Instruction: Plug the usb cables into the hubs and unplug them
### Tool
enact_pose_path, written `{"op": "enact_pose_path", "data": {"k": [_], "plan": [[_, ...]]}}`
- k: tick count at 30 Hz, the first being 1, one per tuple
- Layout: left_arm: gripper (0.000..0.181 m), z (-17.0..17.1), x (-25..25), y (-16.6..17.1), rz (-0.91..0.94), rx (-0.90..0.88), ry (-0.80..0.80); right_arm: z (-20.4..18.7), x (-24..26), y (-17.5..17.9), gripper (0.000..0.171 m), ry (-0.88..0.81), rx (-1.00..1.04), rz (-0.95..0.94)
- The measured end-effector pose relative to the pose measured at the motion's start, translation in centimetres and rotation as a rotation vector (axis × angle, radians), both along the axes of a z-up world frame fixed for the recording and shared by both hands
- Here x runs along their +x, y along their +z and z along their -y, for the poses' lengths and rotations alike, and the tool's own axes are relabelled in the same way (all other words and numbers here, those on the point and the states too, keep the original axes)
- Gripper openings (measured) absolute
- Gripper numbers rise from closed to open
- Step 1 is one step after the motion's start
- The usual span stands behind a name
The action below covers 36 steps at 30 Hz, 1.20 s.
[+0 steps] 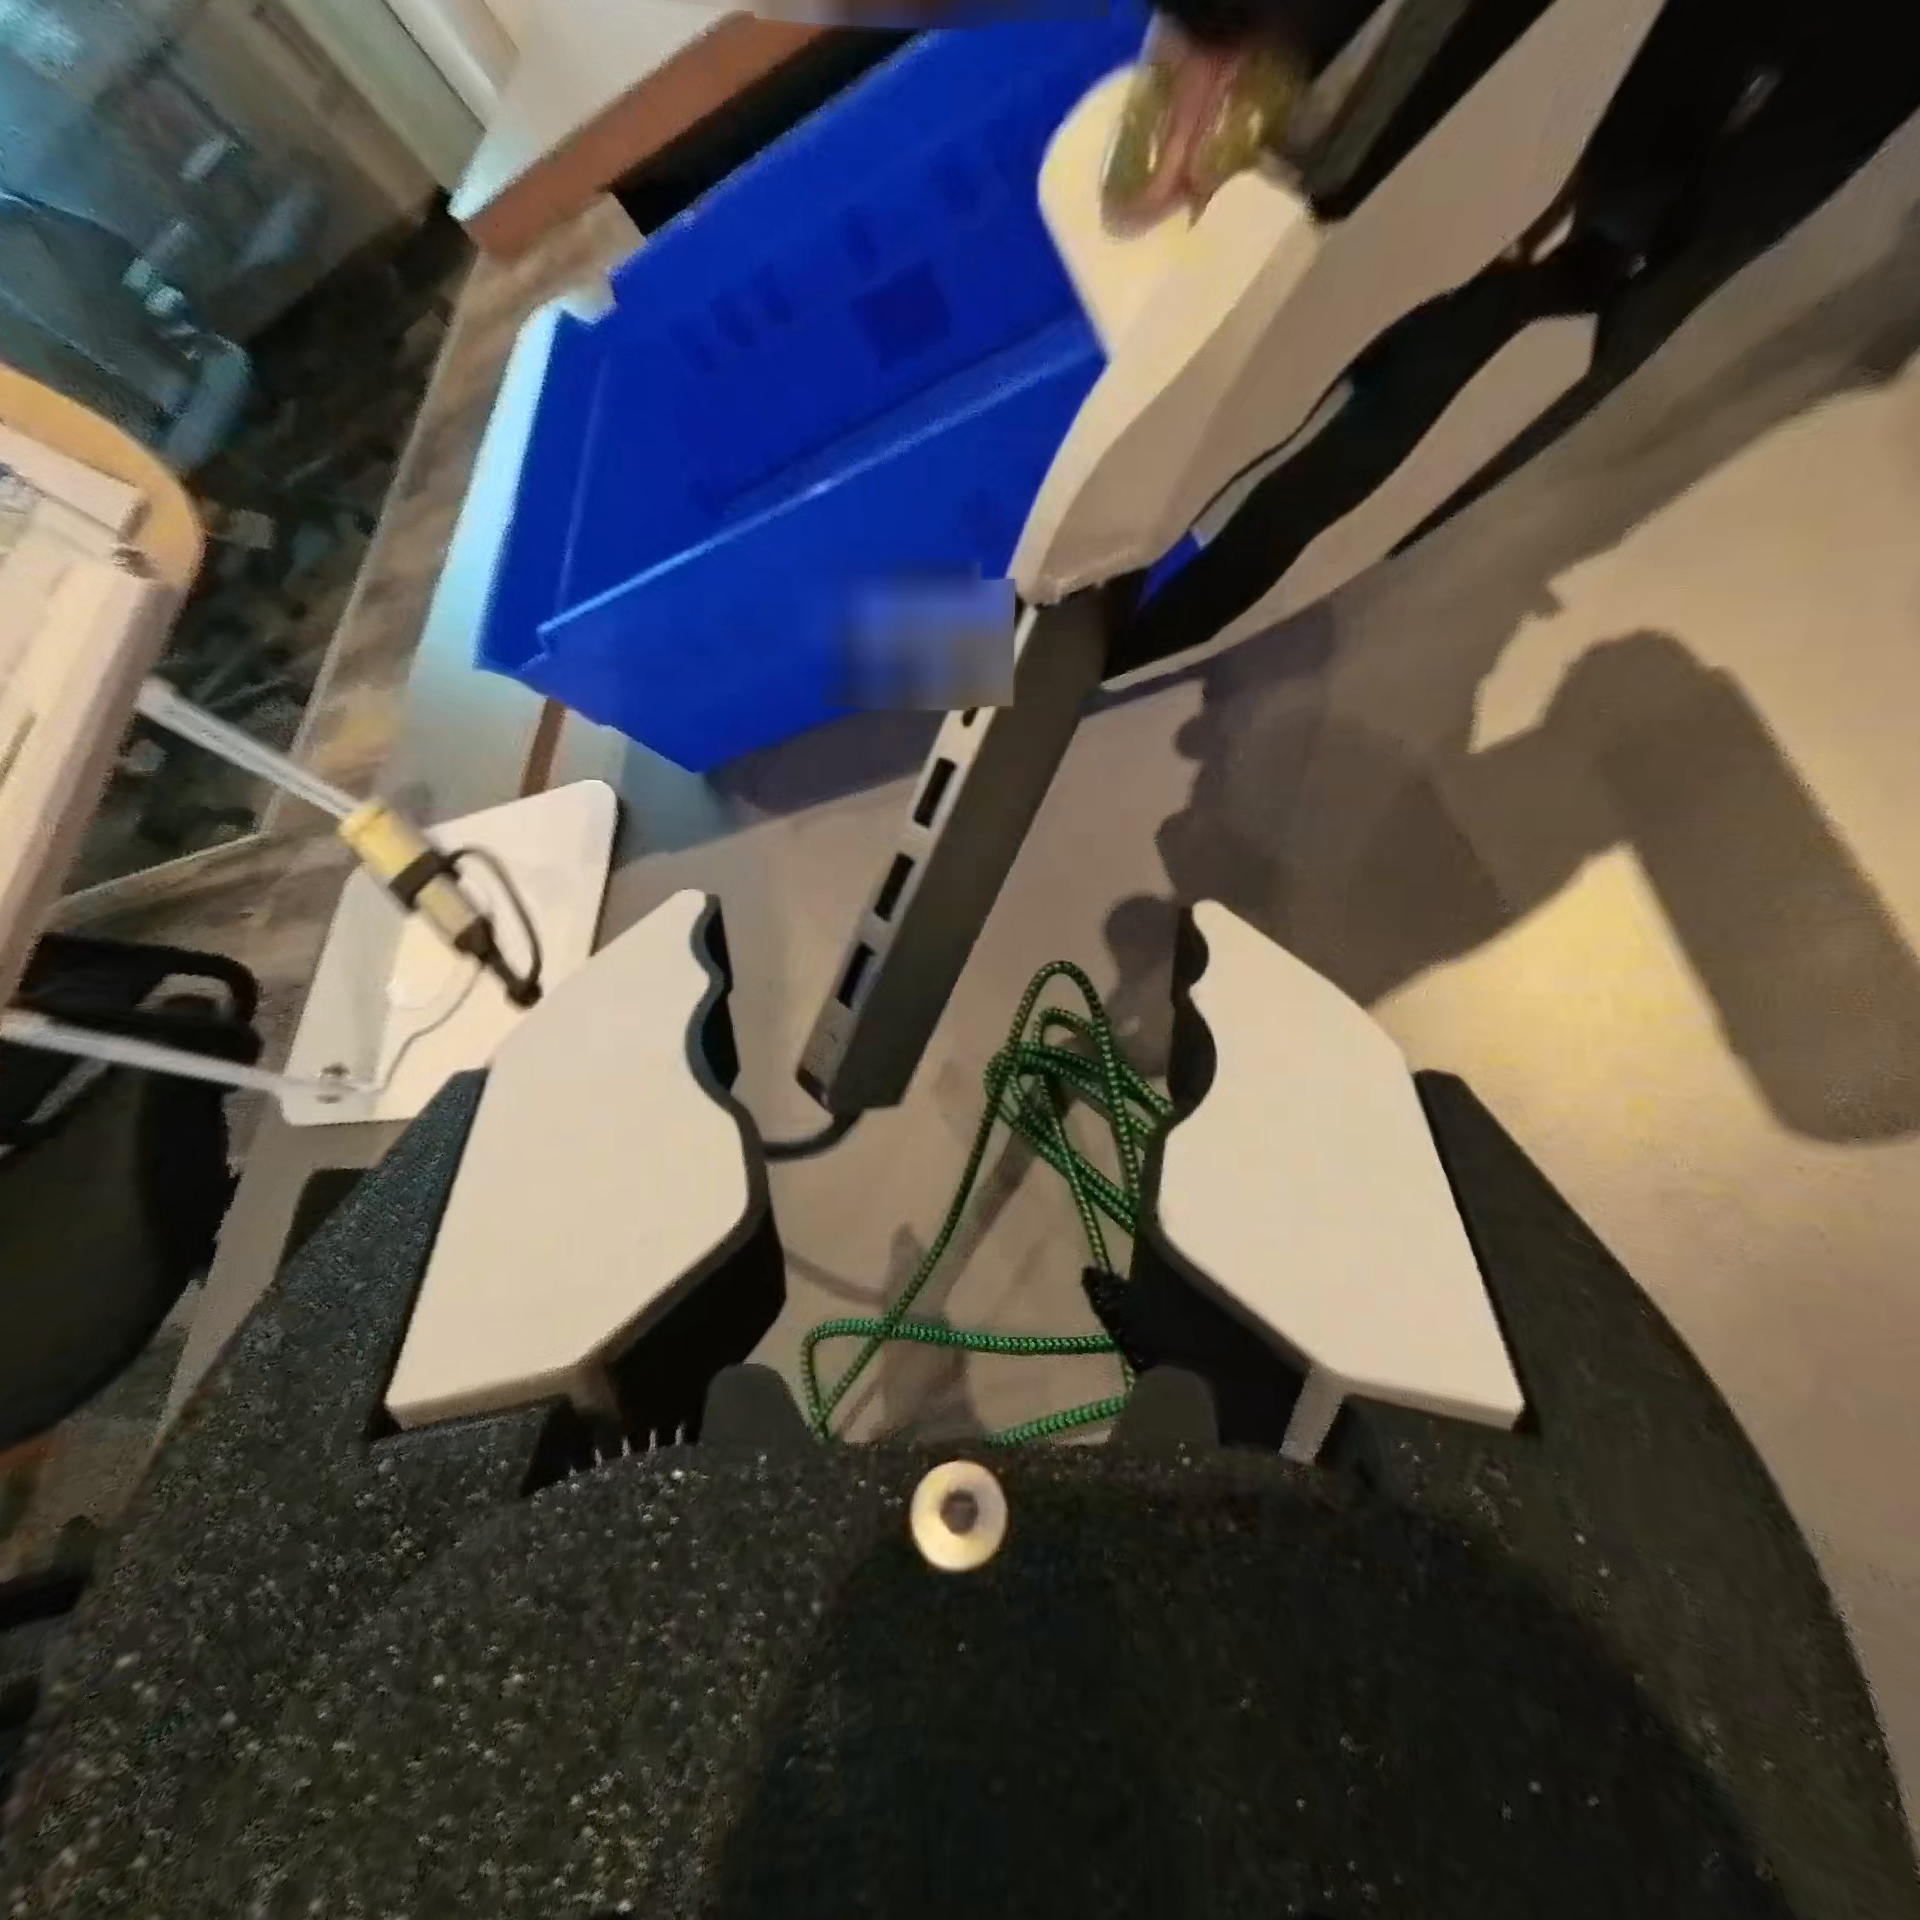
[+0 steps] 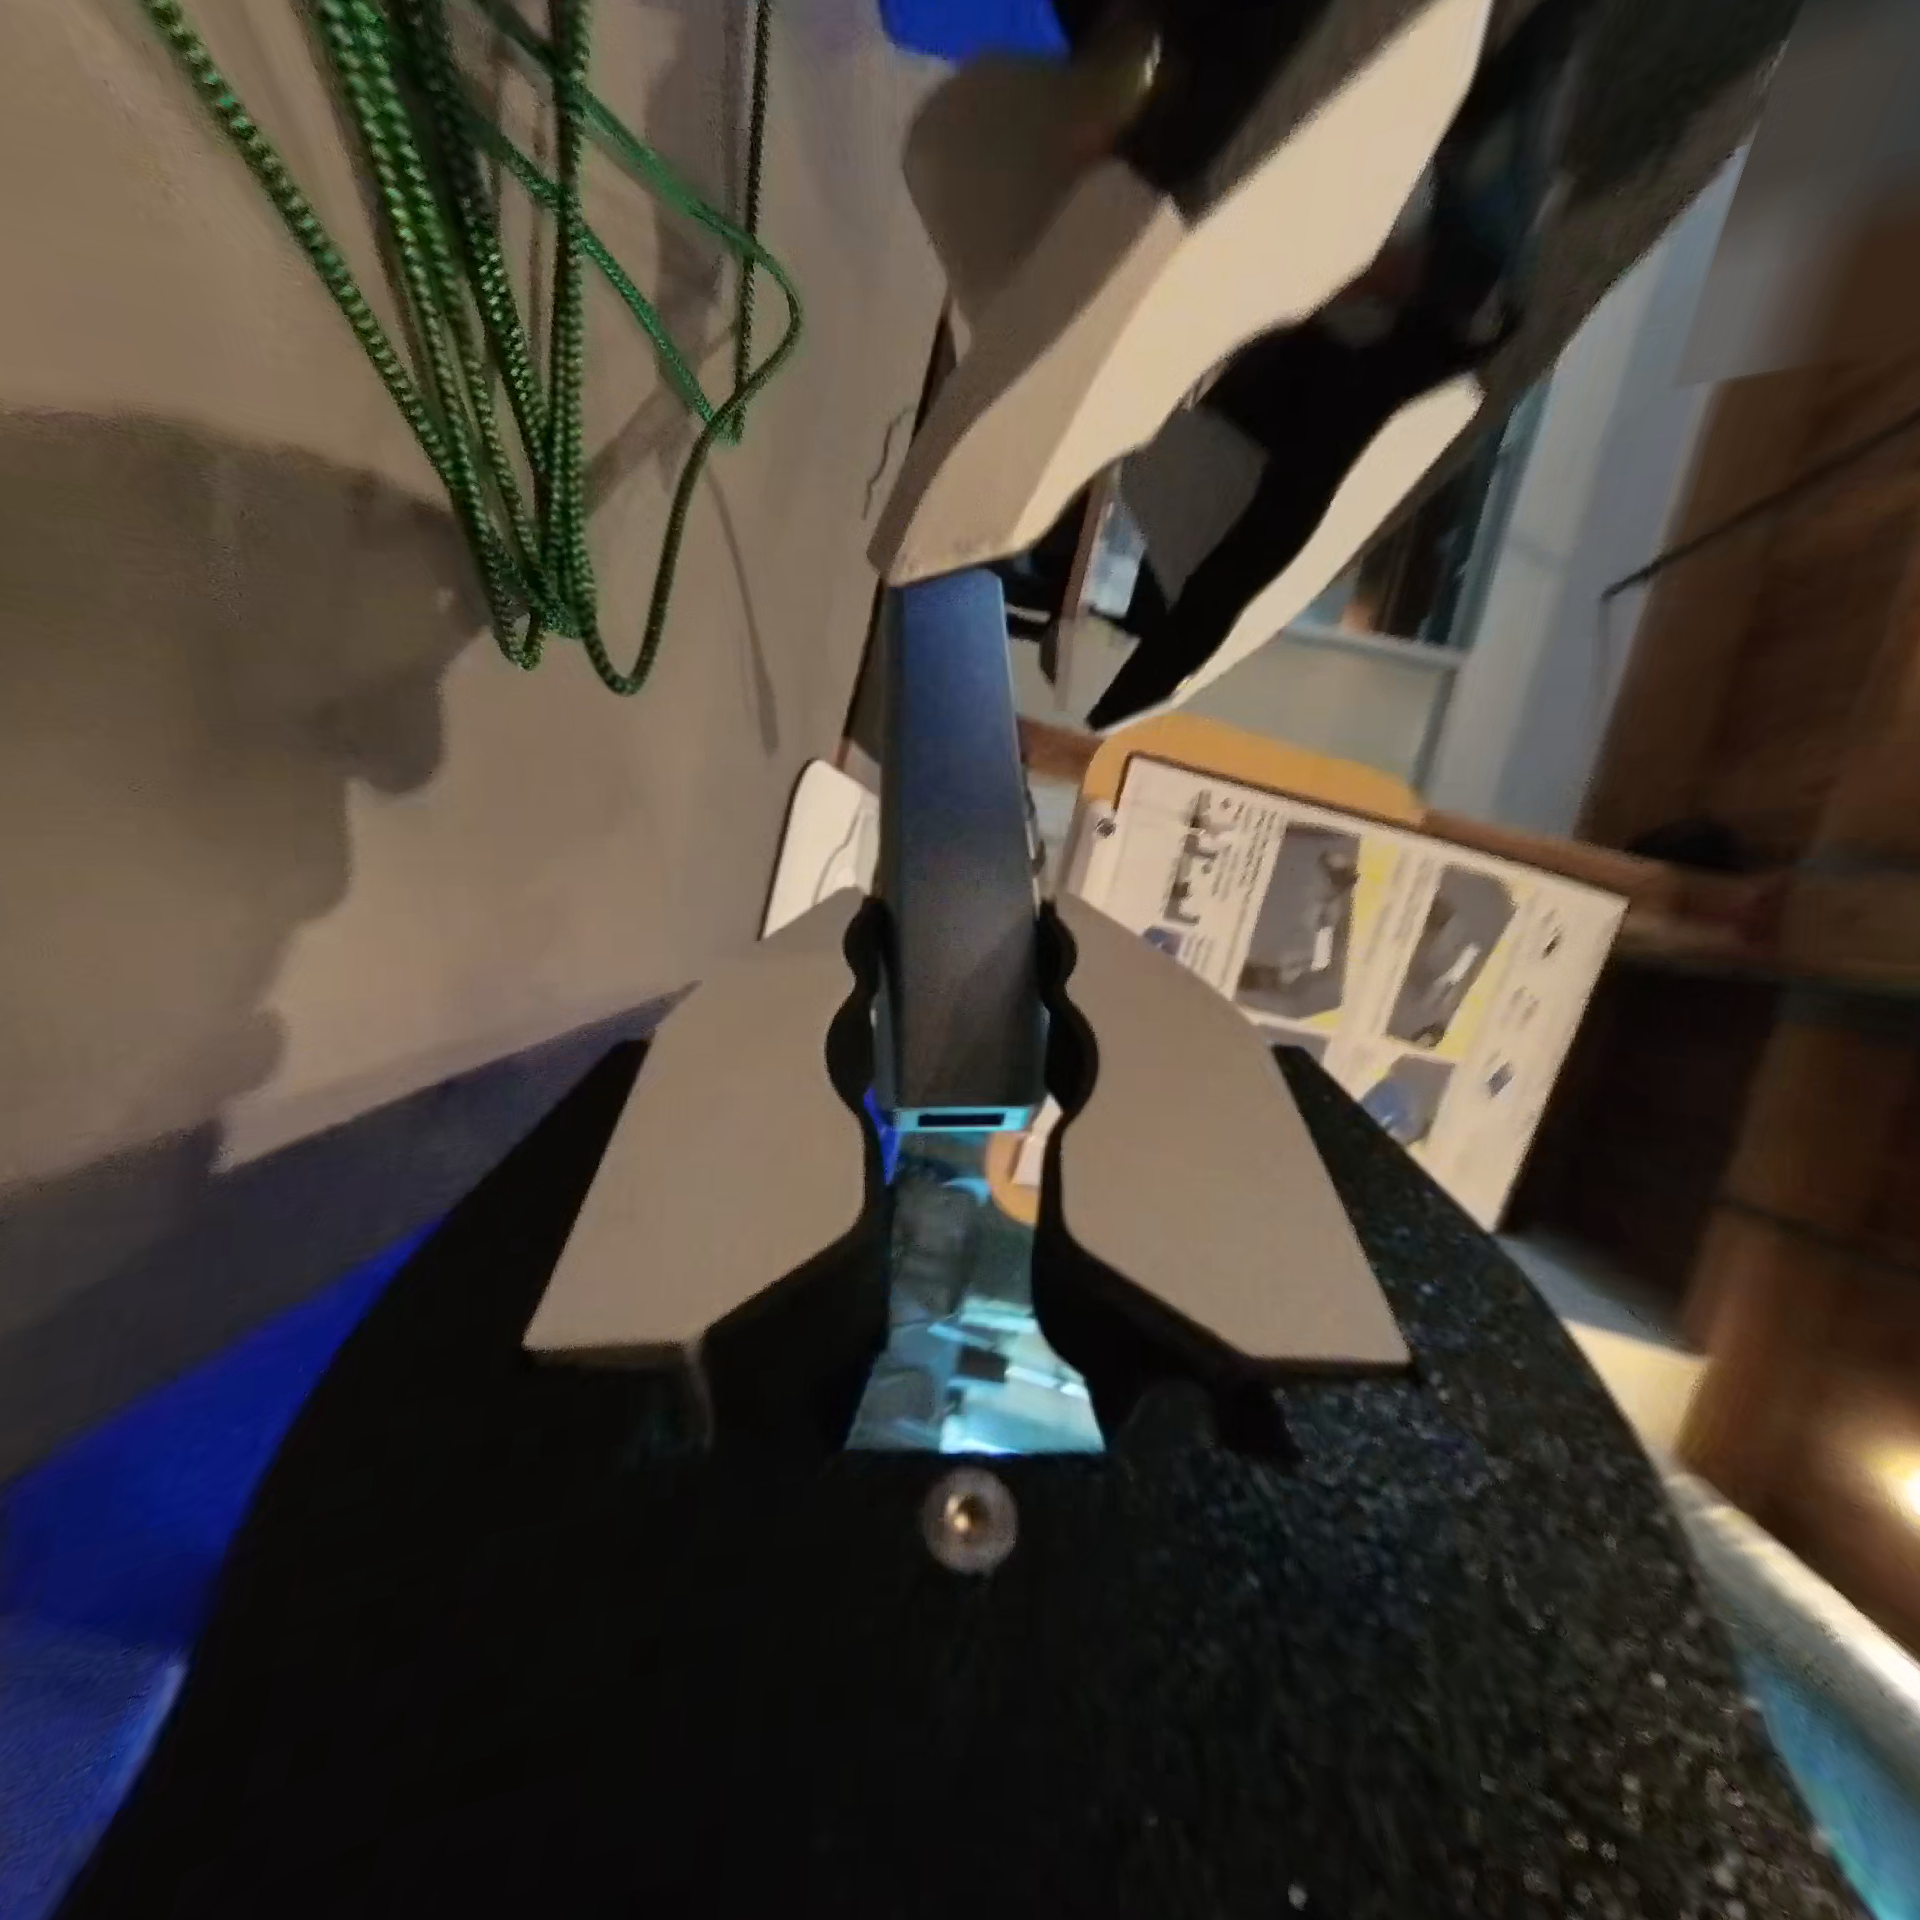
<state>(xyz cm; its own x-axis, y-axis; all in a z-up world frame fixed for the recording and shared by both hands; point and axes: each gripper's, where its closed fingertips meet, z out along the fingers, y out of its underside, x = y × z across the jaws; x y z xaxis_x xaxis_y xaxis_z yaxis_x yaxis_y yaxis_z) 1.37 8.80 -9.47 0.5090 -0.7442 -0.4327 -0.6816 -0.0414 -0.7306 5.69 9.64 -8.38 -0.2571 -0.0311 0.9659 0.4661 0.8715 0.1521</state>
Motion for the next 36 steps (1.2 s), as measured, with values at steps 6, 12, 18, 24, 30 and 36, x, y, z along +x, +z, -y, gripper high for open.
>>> {"op": "enact_pose_path", "data": {"k": [6,12,18,24,30,36], "plan": [[0.042,-0.5,0.8,-2.7,-0.120,-0.124,-0.052,0.9,0.5,0.5,0.028,0.111,0.114,0.031],[0.011,0.0,1.6,-1.4,0.022,-0.054,-0.037,0.4,0.9,1.9,0.024,0.096,0.059,-0.093],[0.011,2.1,1.6,3.4,0.312,0.114,-0.043,2.1,1.9,6.1,0.055,0.111,-0.758,-0.465],[0.011,5.2,4.3,6.9,0.552,0.083,-0.253,6.2,-0.6,8.3,0.047,0.355,-1.591,-0.521],[0.011,6.1,5.5,7.0,0.603,-0.026,-0.323,7.8,-1.0,10.0,0.011,0.564,-1.801,-0.476],[0.053,5.5,0.4,6.9,0.629,-0.055,-0.015,5.5,1.4,10.3,0.009,0.501,-1.661,-0.606]]}}
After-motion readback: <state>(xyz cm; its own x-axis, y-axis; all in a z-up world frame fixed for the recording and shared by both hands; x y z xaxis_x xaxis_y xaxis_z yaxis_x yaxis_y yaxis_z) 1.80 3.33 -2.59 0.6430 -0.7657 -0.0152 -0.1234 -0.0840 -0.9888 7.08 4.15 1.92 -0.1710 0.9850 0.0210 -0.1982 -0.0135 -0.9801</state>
